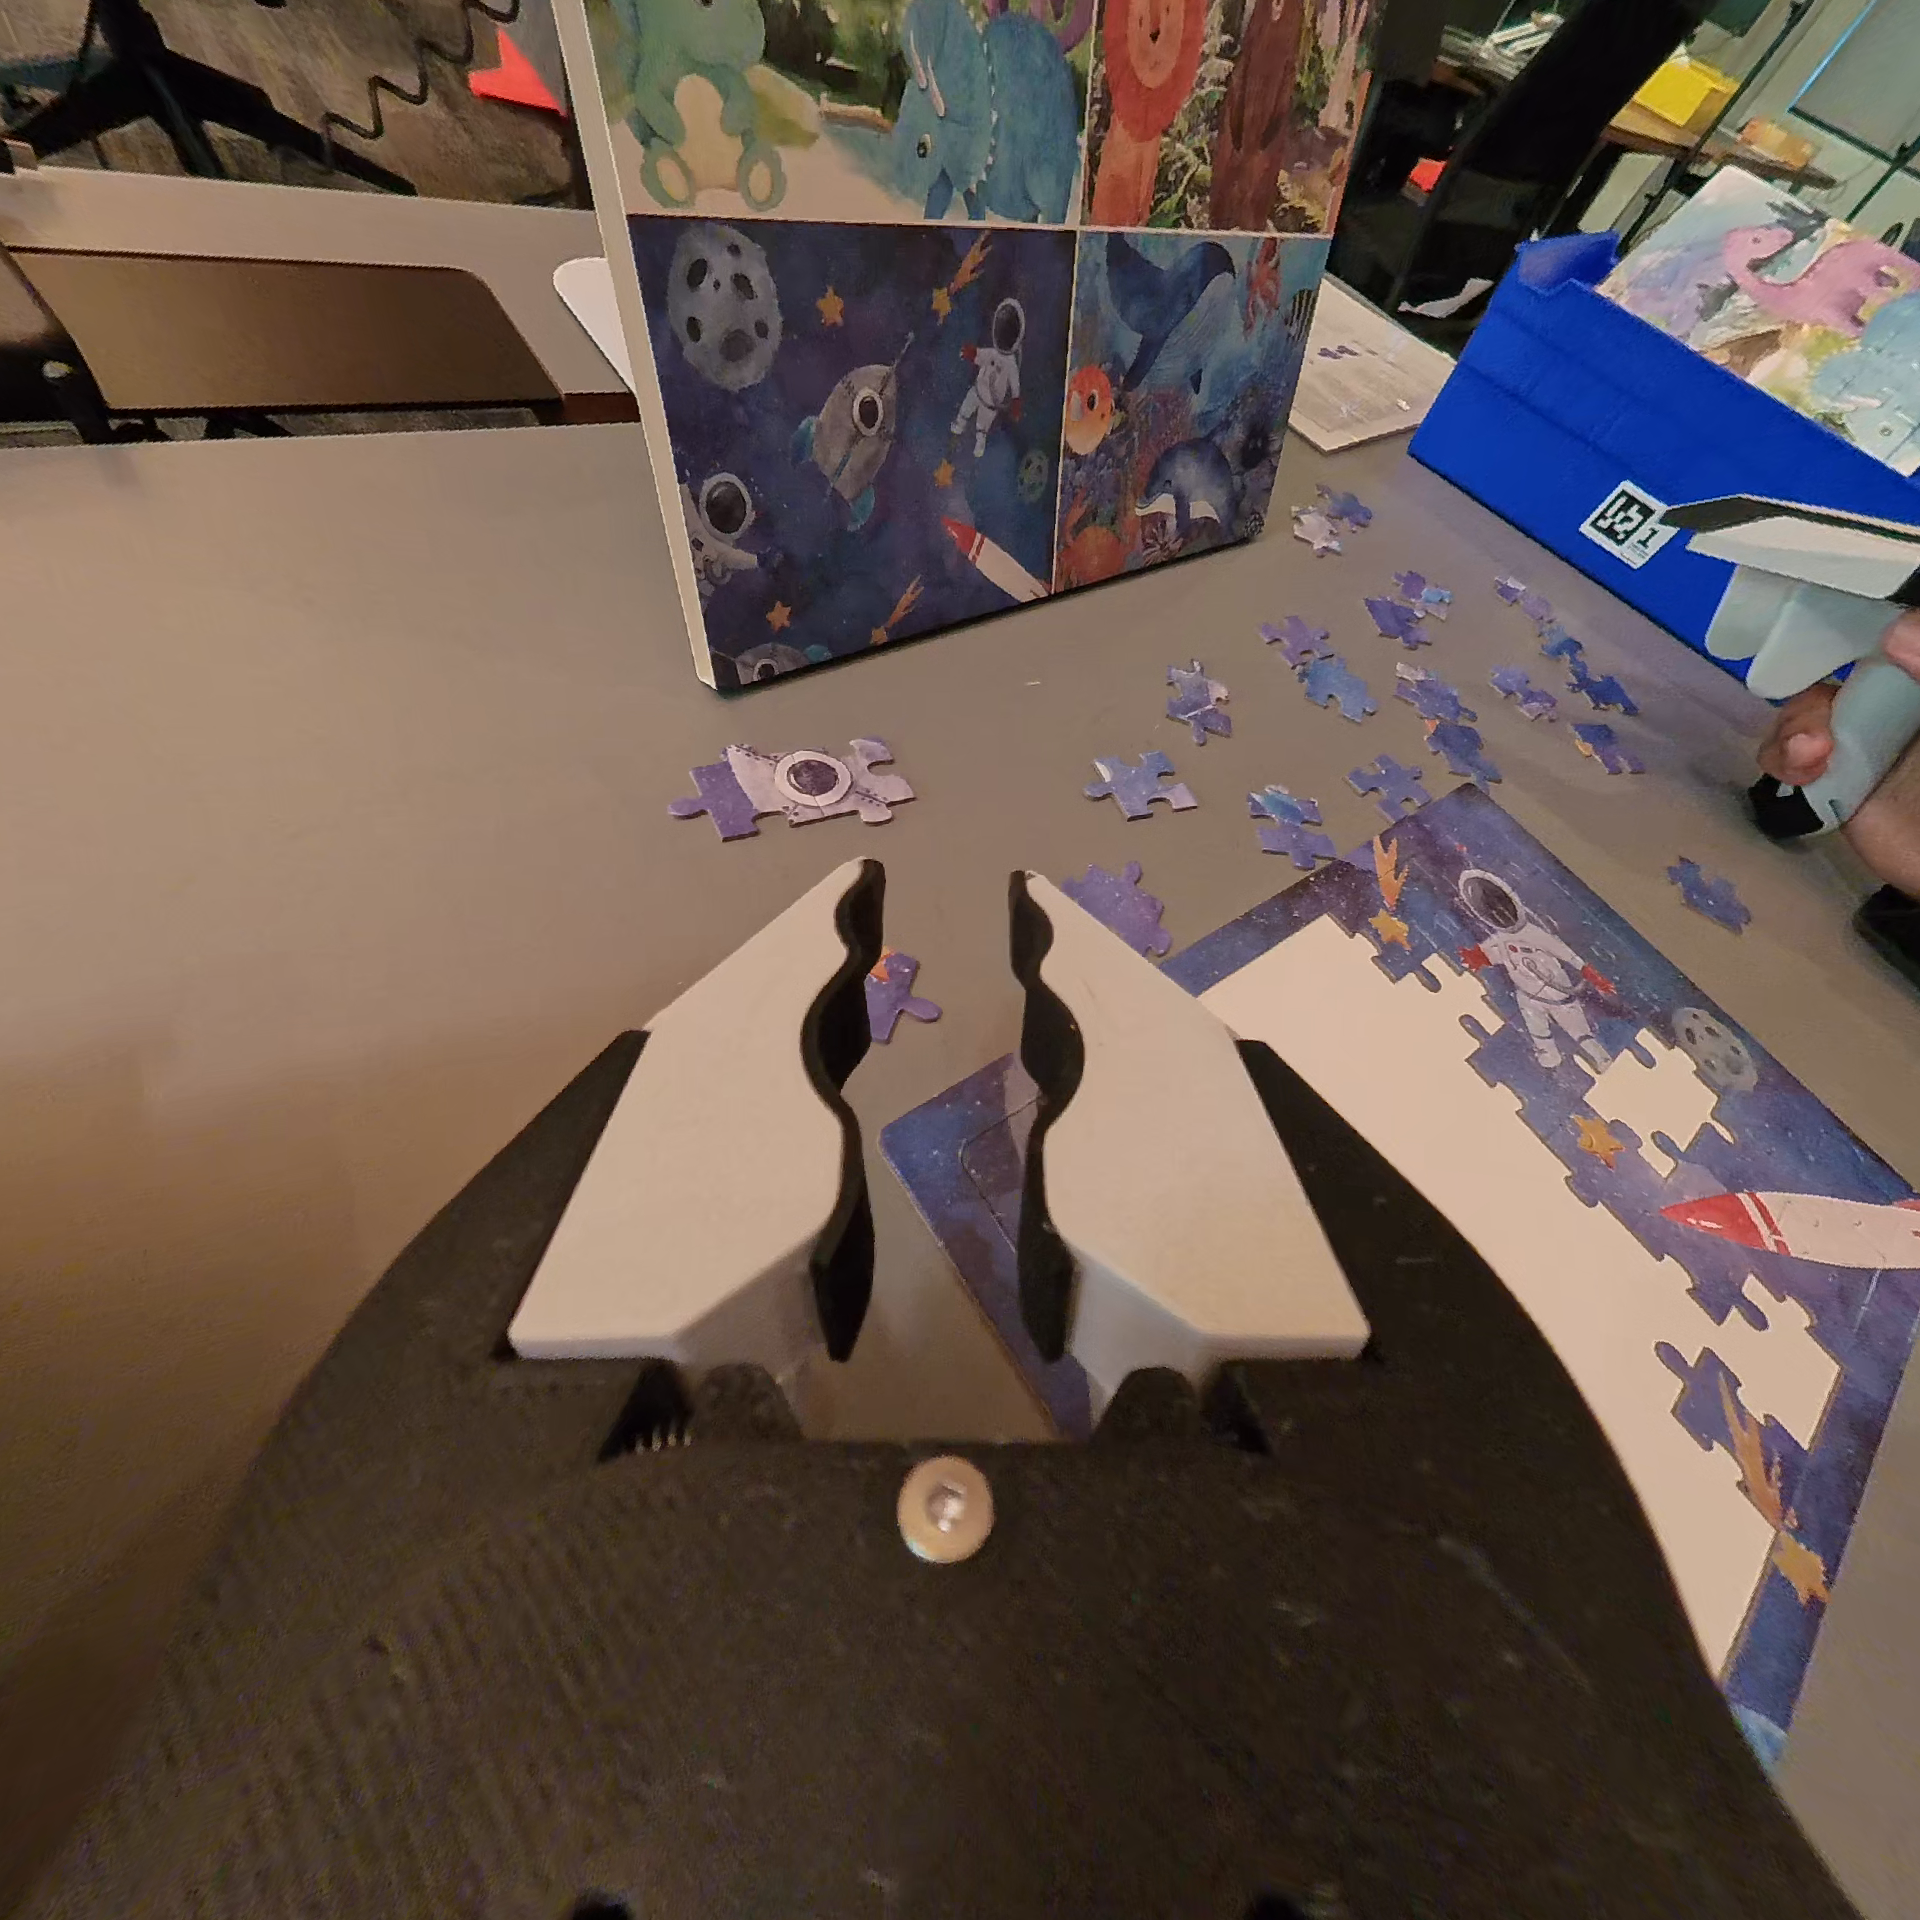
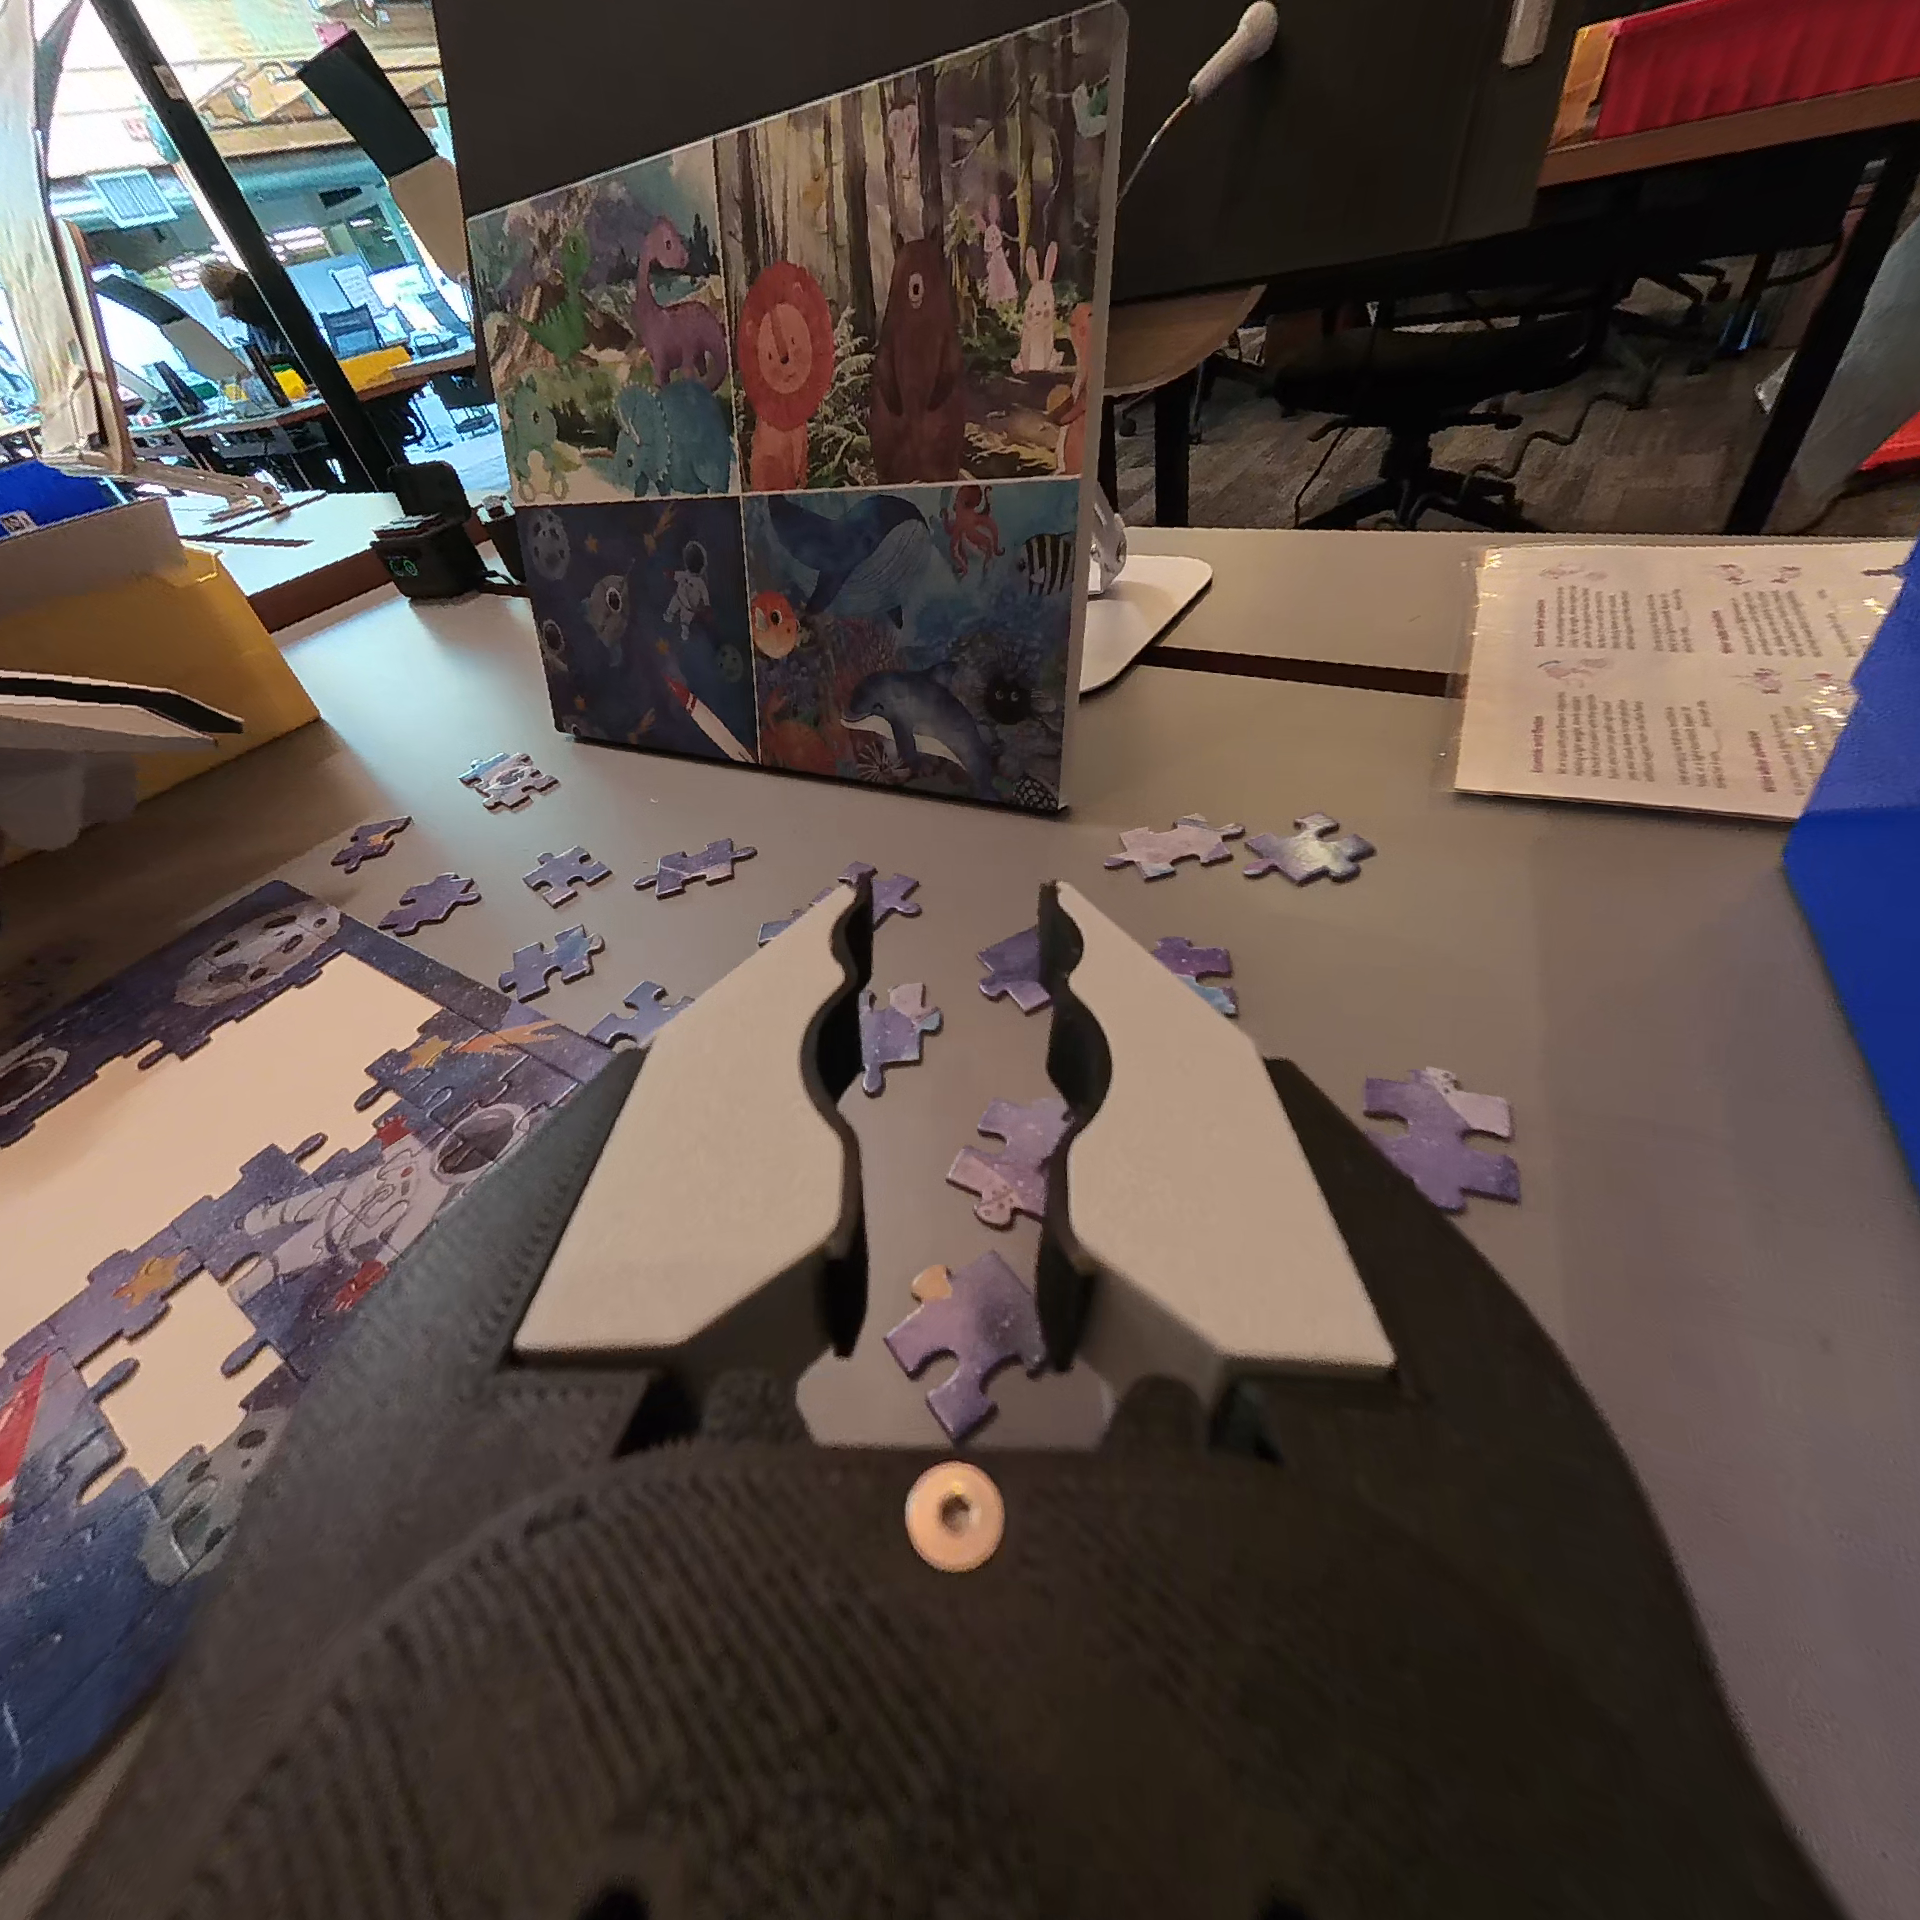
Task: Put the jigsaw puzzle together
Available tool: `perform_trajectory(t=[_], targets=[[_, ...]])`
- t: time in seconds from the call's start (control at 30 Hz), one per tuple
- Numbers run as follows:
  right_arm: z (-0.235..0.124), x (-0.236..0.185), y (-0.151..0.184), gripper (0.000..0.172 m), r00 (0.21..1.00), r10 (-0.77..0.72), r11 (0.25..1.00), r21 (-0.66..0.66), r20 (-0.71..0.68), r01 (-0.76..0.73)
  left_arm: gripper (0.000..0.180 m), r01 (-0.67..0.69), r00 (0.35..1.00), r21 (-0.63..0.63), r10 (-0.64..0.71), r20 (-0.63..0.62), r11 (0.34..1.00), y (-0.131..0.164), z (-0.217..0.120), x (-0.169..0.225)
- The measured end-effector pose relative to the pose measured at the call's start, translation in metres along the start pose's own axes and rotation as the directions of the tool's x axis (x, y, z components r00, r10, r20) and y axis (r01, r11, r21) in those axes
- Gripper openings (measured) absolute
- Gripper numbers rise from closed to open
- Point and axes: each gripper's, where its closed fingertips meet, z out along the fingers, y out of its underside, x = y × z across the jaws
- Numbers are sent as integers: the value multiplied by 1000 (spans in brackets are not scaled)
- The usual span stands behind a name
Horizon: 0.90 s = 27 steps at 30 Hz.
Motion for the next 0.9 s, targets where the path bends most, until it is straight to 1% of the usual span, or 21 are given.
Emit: perform_trajectory(t=[0.17,0.33,0.63,0.9], targets=[[1,-3,1,38,1000,4,1000,-6,25,-4,24,2,1000,10,-2,-16,1000,-2,-1,3],[0,-10,0,41,998,-39,999,7,45,38,24,5,1000,18,-4,-30,1000,-4,-2,6],[7,-13,8,44,995,-97,994,-54,27,98,25,-30,1000,3,30,-9,1000,-2,0,7],[11,-17,16,51,988,-151,983,-104,18,152,25,-155,985,-81,160,61,985,9,9,9]])
